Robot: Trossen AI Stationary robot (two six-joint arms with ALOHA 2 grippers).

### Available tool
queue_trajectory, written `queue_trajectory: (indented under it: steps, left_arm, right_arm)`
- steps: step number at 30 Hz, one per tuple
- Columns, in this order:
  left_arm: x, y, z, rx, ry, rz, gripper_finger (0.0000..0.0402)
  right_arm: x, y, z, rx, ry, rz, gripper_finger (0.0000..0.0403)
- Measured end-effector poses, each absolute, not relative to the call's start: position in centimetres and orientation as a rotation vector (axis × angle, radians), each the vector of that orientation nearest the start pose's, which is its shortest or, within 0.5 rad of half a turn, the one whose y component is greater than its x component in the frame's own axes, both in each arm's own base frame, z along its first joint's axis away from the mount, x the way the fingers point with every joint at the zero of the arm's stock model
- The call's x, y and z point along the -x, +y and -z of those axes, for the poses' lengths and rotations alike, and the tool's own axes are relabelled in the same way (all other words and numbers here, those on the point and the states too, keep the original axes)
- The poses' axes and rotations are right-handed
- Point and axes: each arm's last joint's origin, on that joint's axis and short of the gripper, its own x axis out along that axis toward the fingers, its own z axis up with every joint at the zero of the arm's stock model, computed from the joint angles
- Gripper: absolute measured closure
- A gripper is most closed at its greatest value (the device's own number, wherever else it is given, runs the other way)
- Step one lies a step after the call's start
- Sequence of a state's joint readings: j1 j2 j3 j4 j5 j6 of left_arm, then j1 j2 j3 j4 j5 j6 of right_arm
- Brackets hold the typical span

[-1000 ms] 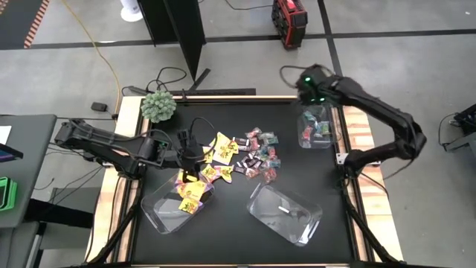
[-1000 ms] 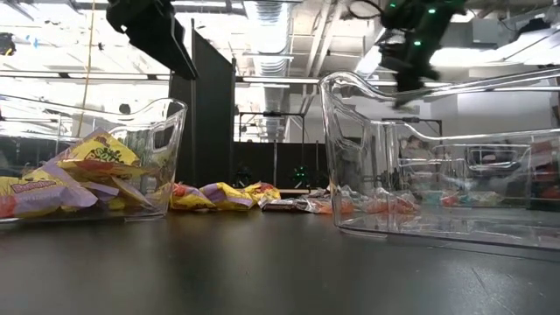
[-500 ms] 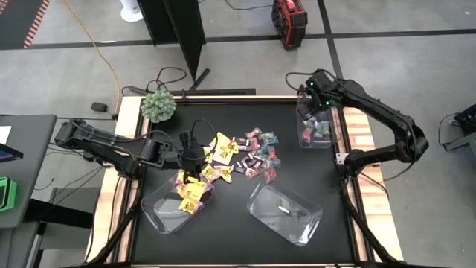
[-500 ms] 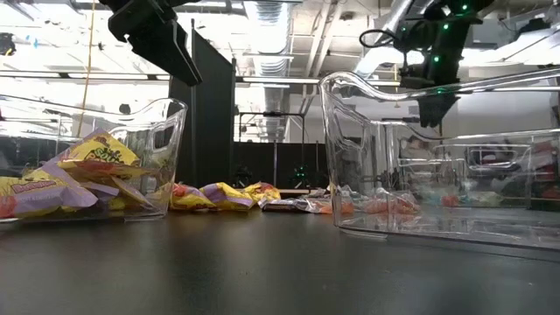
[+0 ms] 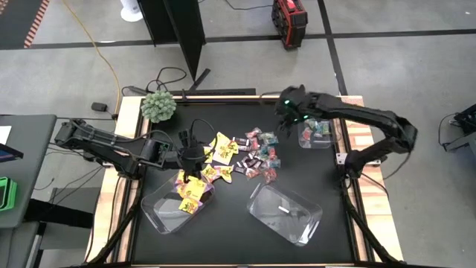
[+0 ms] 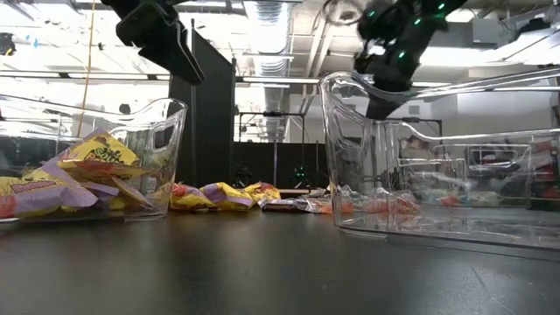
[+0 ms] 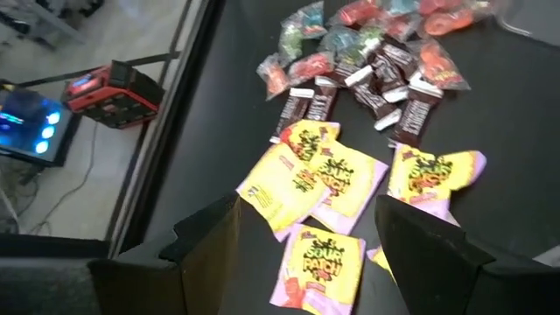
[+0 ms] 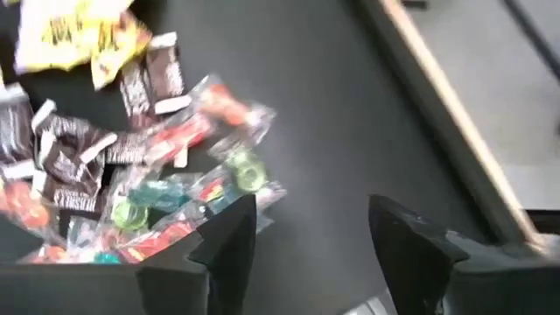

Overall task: Sort candy
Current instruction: Put the brown candy in the bottom right transparent container

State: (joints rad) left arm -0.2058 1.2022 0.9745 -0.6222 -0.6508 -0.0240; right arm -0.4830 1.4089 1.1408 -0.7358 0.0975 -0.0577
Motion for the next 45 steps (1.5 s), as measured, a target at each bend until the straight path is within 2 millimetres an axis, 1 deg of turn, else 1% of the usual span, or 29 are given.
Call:
queue_trajectory:
  steps: [3,6,13,17,19,24,29,35,41,45]
  left_arm:
    - [-23.7,-3.1,-28.6,-0.343,0.755,-0.431,0.0142]
    - [-23.8,-3.1,-28.8,-0.347,0.738,-0.428,0.0142]
    - [-23.8,-3.2,-28.8,-0.348,0.737,-0.428,0.0142]
    - [-23.8,-3.1,-28.8,-0.347,0.737,-0.428,0.0142]
    - [-23.6,-3.1,-29.0,-0.338,0.734,-0.431,0.0142]
    - [-22.4,-2.9,-30.1,-0.282,0.678,-0.445,0.0142]
    - [-21.2,-2.7,-31.0,-0.235,0.648,-0.463,0.0142]
    - [-20.5,-2.5,-31.4,-0.226,0.629,-0.503,0.0142]
    - [-20.5,-2.5,-31.4,-0.224,0.629,-0.505,0.0142]
    - [-20.4,-2.4,-31.3,-0.225,0.637,-0.506,0.0142]
  right_arm:
    - [-27.1,-13.2,-25.3,-0.121,1.054,0.423,0.0186]
    - [-29.2,-13.2,-23.8,-0.101,1.091,0.348,0.019]
    - [-33.8,-14.6,-22.3,-0.043,1.143,0.285,0.0173]
    - [-35.5,-15.5,-21.4,-0.047,1.207,0.257,0.0171]
    - [-36.4,-15.4,-20.7,-0.049,1.235,0.235,0.0173]
    - [-38.6,-13.6,-20.0,-0.002,1.228,0.146,0.0177]
    - [-39.9,-11.8,-19.1,0.024,1.232,0.098,0.0177]
    - [-41.1,-9.4,-18.5,0.032,1.215,0.07,0.0177]
    - [-41.6,-8.4,-17.3,0.0,1.233,0.082,0.0178]
    - [-42.0,-6.4,-17.3,-0.01,1.221,0.031,0.0178]
